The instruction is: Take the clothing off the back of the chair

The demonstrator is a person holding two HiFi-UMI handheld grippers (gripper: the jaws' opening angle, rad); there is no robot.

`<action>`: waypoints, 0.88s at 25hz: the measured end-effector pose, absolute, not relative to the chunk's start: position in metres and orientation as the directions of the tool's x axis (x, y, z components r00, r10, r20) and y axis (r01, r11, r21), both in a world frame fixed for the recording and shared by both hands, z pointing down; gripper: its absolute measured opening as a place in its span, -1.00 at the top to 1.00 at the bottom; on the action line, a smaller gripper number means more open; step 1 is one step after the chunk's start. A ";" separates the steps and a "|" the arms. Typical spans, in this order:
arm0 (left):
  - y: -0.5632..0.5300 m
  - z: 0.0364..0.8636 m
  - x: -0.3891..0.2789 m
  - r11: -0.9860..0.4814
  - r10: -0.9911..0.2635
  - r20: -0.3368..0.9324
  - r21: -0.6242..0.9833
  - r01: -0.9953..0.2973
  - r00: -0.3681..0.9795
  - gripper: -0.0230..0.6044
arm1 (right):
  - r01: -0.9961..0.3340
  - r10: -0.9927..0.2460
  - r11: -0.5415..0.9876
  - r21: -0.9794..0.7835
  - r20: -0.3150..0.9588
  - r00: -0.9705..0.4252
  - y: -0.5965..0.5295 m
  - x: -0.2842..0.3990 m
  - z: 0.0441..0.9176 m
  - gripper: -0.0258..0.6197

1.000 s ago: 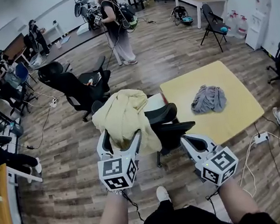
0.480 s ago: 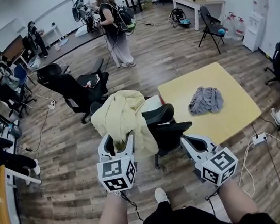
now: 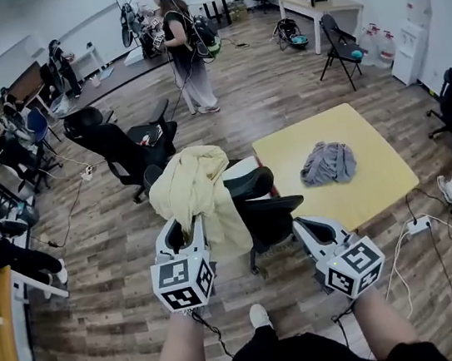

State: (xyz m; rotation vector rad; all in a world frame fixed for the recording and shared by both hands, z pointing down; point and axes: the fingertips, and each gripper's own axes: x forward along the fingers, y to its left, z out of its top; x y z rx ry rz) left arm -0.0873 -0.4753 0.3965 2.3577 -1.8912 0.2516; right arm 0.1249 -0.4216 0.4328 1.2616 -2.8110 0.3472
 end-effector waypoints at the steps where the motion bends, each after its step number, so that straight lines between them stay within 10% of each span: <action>1: -0.472 0.393 -0.087 -0.216 -0.960 0.187 -0.018 -0.976 0.209 0.48 | -0.741 -0.733 0.644 -0.189 0.125 -0.669 -0.419 0.126 0.432 0.88; 22: -0.329 0.339 -0.084 -0.070 -0.996 0.052 -0.020 -0.997 0.069 0.49 | -0.646 -0.638 0.741 -0.186 0.109 -0.763 -0.332 0.133 0.420 0.88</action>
